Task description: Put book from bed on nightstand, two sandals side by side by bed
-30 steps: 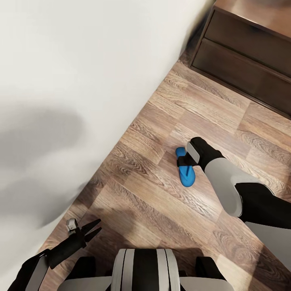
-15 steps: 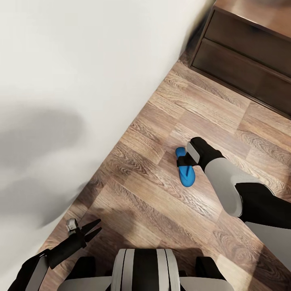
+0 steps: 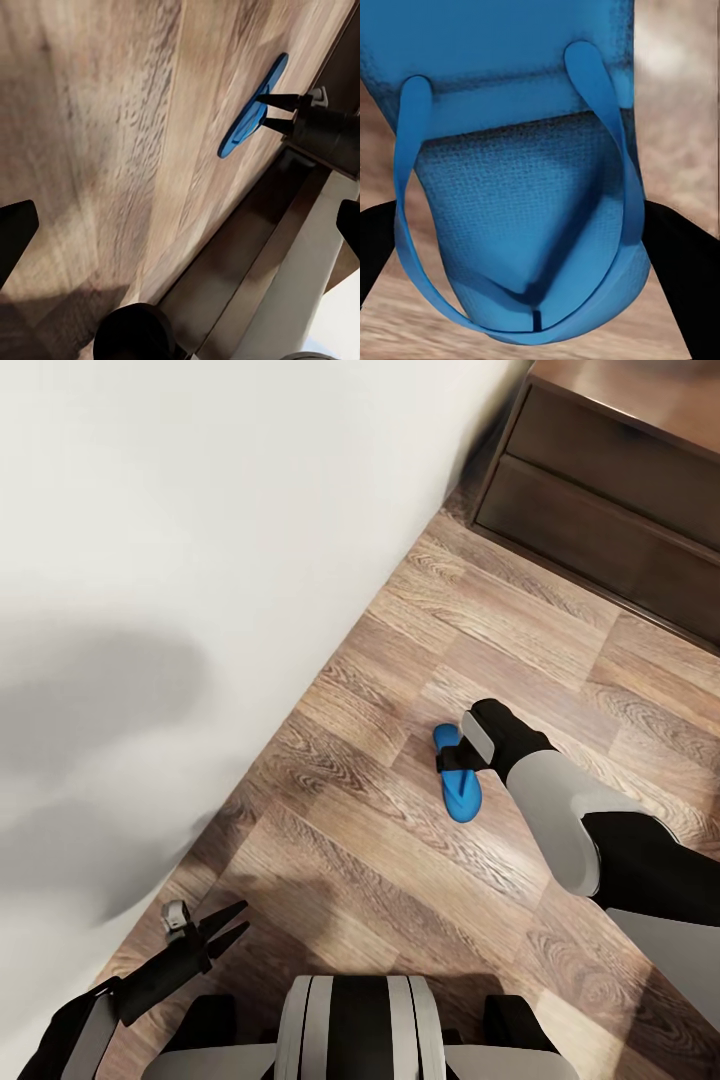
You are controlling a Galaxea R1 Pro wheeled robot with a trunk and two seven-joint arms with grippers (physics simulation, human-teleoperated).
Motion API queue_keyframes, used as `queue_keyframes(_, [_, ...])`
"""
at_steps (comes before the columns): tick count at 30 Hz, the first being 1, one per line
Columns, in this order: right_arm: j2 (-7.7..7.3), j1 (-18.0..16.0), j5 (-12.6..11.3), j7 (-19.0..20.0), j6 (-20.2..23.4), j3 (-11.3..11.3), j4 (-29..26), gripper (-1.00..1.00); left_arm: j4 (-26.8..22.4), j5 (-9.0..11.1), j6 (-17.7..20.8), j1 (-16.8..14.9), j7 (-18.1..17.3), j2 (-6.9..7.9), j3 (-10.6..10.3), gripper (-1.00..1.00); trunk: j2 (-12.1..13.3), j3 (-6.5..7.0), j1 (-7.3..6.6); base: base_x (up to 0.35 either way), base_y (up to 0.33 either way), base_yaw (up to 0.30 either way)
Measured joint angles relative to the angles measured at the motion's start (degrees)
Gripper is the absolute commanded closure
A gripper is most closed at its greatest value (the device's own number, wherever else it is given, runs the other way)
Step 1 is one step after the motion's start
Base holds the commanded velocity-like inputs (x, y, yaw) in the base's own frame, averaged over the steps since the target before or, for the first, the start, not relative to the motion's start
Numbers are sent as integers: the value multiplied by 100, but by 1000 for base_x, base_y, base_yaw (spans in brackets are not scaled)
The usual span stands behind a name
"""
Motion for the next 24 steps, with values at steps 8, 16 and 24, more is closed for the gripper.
queue_keyframes(8, [0,-3,-4,1,7,0,-1,100,8,-5,0,0,0,0,5,-100,0,0,0,0,0,0])
queue_keyframes(16, [0,-17,-18,4,6,-4,-2,100,6,-1,1,0,0,3,5,-100,9,154,-18,0,0,0])
queue_keyframes(24, [7,-27,-18,4,6,-3,-1,100,6,1,1,-1,0,8,21,-100,20,332,-39,0,0,0])
